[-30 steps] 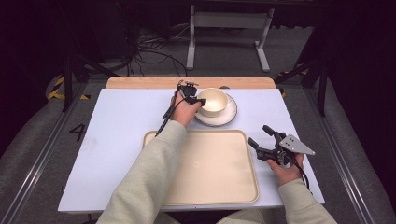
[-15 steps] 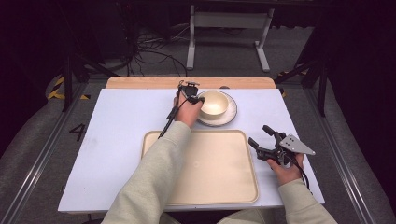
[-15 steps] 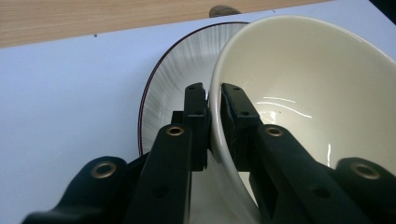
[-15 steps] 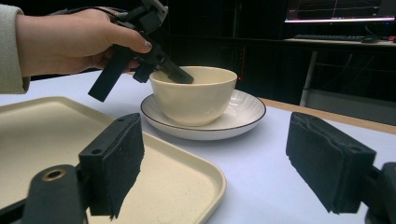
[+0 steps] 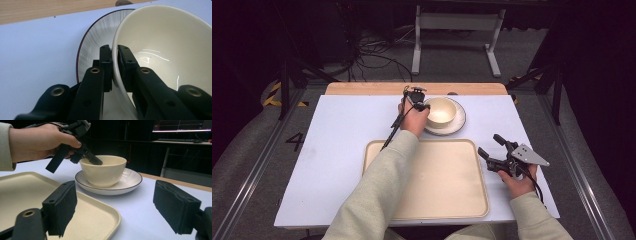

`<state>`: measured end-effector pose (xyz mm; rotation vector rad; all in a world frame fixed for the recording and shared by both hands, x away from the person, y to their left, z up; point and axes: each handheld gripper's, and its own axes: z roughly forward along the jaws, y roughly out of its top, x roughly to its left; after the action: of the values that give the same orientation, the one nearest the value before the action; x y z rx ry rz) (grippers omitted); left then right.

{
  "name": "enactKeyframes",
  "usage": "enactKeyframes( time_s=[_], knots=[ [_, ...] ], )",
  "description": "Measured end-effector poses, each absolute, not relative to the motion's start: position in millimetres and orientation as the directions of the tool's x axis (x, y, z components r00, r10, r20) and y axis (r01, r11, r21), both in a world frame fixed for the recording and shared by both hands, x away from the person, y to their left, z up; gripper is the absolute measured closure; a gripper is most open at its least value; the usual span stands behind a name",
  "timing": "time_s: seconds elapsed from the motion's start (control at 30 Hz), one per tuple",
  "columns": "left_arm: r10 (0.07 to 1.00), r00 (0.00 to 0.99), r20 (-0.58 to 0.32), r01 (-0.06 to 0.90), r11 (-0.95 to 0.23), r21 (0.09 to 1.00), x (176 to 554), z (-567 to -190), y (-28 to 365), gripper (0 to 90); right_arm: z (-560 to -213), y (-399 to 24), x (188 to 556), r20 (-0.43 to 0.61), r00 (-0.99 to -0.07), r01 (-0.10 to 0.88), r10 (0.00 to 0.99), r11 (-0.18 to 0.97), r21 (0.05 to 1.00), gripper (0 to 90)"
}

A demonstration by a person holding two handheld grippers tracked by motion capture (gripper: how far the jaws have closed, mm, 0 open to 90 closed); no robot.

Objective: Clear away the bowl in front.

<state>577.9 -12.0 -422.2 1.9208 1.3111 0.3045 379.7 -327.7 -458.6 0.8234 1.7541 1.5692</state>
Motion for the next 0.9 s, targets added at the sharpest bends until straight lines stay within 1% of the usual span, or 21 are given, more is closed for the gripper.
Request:
enactKeyframes(
  time_s=[0.2,0.47,0.73,0.9],
  knots=[
    [0.868,0.453,-0.203,0.668,-0.180,0.722,577,-419,-13,83.2,-459,-328,380,-0.051,-0.602,0.037,0.797,0.091,0.995,19.7],
    [0.868,0.460,-0.186,0.670,-0.202,0.714,575,-411,-8,82.8,-459,-328,380,-0.050,-0.601,0.038,0.798,0.091,0.995,20.2],
    [0.858,0.471,-0.206,0.674,-0.199,0.711,570,-395,2,82.8,-459,-328,380,-0.050,-0.601,0.039,0.798,0.092,0.995,20.2],
    [0.854,0.483,-0.192,0.670,-0.220,0.709,567,-382,8,82.7,-459,-328,380,-0.049,-0.601,0.041,0.797,0.091,0.995,20.2]
  ],
)
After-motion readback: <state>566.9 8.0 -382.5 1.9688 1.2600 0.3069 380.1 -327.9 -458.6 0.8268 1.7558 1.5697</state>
